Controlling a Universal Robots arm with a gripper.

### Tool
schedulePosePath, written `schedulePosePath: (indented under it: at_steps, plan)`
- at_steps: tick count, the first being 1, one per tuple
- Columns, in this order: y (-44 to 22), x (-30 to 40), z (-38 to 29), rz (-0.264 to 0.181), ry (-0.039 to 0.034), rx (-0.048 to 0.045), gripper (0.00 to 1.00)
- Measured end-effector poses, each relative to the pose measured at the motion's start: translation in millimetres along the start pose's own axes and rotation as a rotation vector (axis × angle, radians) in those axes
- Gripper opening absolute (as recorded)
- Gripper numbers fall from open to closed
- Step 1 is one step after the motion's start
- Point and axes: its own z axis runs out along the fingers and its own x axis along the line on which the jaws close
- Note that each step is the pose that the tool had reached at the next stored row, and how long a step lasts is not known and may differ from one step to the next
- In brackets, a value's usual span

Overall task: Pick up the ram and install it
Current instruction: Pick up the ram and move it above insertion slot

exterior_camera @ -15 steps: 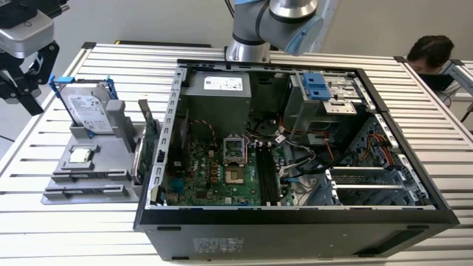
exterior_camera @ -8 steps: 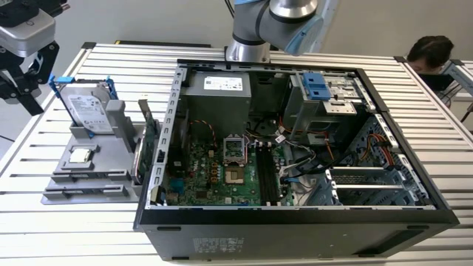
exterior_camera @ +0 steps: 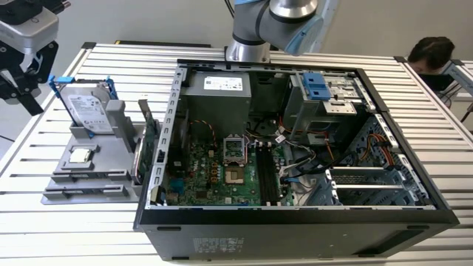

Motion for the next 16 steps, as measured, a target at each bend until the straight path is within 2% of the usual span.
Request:
schedulePosePath:
  at_steps: [9,12,16]
  plan:
    - [-0.1,0.0,0.0,-0.103,0.0035,-0.0003,0.0]
    - [0.3,-0.3,0.1,-0.127,0.0006,0.0033,0.0]
    - [0.4,-0.4,0.1,-0.151,-0.0068,0.0119,0.0]
